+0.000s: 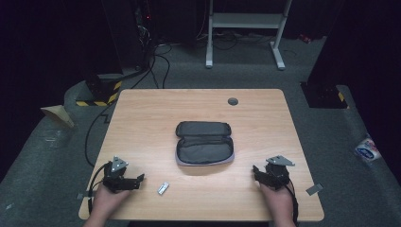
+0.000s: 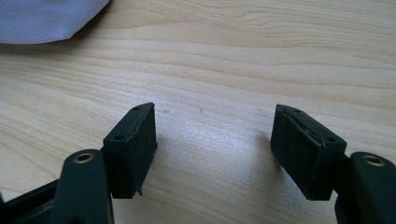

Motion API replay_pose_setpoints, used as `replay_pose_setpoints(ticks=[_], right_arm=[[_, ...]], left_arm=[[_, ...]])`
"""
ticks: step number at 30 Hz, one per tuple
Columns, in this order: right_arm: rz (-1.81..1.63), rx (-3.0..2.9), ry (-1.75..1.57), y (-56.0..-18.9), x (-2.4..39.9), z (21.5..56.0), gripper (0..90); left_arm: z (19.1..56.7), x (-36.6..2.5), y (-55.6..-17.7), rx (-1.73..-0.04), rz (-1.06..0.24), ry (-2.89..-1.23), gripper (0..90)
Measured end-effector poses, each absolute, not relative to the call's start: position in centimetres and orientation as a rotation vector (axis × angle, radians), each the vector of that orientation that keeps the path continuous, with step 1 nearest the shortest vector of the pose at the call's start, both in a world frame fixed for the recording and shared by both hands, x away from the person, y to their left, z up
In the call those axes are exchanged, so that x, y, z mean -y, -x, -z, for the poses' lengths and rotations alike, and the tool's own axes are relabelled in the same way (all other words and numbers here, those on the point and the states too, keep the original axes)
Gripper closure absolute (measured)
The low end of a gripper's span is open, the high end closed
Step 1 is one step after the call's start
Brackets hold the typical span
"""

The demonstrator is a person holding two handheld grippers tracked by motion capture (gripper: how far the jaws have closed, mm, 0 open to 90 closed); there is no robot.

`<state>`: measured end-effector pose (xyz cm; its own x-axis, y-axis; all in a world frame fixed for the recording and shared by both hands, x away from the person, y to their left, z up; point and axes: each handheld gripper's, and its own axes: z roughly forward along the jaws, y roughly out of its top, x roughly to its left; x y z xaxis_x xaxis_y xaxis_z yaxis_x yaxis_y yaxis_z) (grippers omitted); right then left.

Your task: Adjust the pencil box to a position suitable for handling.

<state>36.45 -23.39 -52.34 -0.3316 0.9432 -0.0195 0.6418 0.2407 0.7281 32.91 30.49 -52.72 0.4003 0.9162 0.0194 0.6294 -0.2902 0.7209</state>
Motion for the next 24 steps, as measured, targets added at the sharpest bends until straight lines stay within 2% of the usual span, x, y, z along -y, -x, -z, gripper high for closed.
replay_pose_setpoints(ticks=[24], right_arm=[[-0.872, -2.055, -1.454, -36.4, 23.4, 52.3, 31.0]], left_arm=[[51.2, -30.2, -32.3, -1.270, -0.555, -1.954, 2.1]])
